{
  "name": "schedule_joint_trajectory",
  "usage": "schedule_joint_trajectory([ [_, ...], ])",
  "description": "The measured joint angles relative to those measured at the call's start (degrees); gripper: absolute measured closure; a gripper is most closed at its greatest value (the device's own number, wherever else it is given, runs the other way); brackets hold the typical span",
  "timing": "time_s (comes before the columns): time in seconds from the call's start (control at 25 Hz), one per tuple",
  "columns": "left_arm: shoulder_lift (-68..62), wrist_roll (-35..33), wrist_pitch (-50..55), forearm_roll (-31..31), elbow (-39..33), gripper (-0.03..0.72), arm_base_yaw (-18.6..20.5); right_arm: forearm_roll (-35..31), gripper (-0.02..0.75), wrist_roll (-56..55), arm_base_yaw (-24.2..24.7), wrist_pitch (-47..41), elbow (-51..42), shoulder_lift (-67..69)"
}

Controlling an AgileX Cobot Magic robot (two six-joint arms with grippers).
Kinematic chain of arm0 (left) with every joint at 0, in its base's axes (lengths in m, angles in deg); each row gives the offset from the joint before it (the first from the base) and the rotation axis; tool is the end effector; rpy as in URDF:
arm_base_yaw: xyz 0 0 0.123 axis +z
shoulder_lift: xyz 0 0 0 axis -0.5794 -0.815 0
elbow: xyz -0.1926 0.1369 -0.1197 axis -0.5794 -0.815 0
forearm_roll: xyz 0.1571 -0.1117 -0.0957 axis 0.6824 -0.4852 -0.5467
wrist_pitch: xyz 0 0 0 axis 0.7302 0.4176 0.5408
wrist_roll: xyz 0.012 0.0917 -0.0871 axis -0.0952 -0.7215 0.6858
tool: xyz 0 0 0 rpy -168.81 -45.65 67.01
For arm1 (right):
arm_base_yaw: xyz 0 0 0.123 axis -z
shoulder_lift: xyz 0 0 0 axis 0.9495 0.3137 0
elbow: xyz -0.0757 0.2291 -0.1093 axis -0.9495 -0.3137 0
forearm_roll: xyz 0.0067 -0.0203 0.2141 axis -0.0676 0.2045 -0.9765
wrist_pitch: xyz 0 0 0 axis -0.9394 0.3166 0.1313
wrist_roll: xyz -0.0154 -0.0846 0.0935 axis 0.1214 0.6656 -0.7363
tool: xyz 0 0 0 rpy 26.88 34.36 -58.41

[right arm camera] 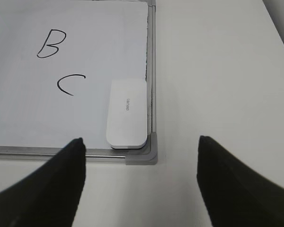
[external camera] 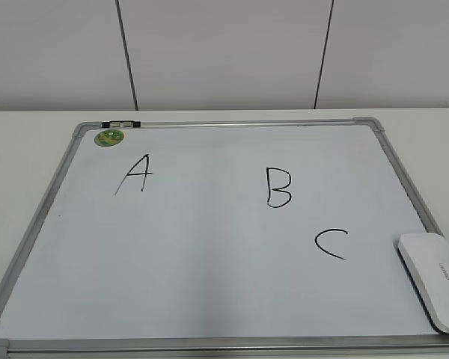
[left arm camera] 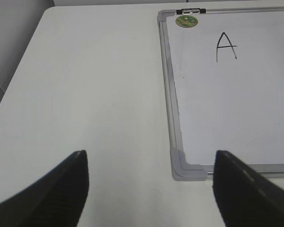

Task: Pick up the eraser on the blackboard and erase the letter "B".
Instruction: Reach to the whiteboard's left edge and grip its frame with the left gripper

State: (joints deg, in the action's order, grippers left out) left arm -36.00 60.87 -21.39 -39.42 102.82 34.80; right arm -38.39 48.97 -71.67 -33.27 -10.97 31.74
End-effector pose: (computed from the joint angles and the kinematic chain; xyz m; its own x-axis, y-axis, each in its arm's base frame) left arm 0.0125 0.0014 0.2414 -0.4964 -0.0255 -0.8677 -0.0157 0.9997 -0.0205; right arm 0.0076 0.0017 0.2352 -0.5061 -0.0686 -0.8597 -0.0455 0.9976 -0.0528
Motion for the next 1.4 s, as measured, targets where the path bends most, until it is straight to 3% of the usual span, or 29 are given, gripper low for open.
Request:
schedule_joint_trajectory([
  [0.28,-7.3,0.0,-3.0,-0.2,4.7,0.095,0.0,0.0,0.175,0.0,0.0,0.0,0.0,0.0],
  [0.76,-40.9,-0.2,-9.0,-2.4,18.8,0.095,0.0,0.0,0.175,0.0,0.0,0.0,0.0,0.0],
  [1.04,-59.4,-2.1,-10.3,-3.9,26.6,0.095,-1.9,0.0,0.175,0.0,0.0,0.0,0.0,0.0],
  [1.4,-80.3,-4.6,-11.8,-4.9,33.4,0.109,-2.0,0.0,0.175,0.0,0.0,0.0,0.0,0.0],
])
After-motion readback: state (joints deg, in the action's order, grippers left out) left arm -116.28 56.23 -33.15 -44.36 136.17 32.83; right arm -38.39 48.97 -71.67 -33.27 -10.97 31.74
